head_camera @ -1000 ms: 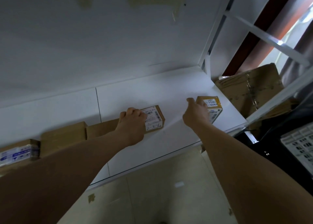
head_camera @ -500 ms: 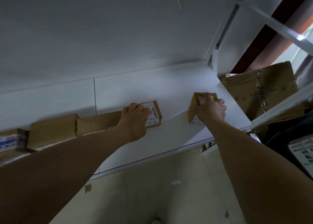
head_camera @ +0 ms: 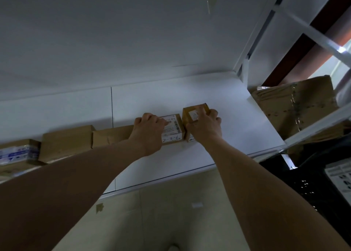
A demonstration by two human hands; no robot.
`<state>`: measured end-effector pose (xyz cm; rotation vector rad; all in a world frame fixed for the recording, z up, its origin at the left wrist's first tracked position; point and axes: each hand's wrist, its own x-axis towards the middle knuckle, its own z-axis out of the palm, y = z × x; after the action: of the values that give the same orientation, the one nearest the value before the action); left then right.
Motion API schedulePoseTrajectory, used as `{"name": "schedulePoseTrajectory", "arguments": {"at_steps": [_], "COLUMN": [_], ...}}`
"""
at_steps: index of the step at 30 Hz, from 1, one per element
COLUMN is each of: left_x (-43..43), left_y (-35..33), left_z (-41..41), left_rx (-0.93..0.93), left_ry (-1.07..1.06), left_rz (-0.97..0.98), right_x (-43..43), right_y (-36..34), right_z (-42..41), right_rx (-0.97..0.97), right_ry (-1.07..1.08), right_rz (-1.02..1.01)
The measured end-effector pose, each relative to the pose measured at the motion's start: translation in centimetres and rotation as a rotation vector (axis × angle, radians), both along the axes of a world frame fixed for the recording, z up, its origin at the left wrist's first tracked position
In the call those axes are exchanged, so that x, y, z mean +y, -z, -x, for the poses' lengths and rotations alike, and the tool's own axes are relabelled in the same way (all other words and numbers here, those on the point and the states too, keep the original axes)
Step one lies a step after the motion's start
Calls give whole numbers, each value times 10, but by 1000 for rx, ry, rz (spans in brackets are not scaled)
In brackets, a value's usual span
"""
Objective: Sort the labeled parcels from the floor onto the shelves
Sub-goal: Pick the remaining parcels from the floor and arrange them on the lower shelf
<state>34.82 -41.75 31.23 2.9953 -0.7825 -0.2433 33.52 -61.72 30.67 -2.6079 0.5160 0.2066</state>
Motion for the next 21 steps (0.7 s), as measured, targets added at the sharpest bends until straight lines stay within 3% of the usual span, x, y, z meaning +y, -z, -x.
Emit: {"name": "schedulePoseTrajectory", "arguments": {"at_steps": [7, 11, 17, 21], "left_x": [23, 38, 75, 101], "left_y": [-17, -45, -119, -180], "left_z": [14, 24, 44, 73], "left_rx": [5, 8, 48, 133], "left_ry": [-44, -131, -214, -225], "left_rz": [3, -27, 13, 209], "right_x": [2, 20, 81, 126], "right_y": [-10, -36, -110, -161], "right_z": [4, 8, 31, 62], "right_rx": [59, -98, -136, -133], "right_ry": [30, 1, -254, -373], "right_rz": [38, 156, 258, 246]}}
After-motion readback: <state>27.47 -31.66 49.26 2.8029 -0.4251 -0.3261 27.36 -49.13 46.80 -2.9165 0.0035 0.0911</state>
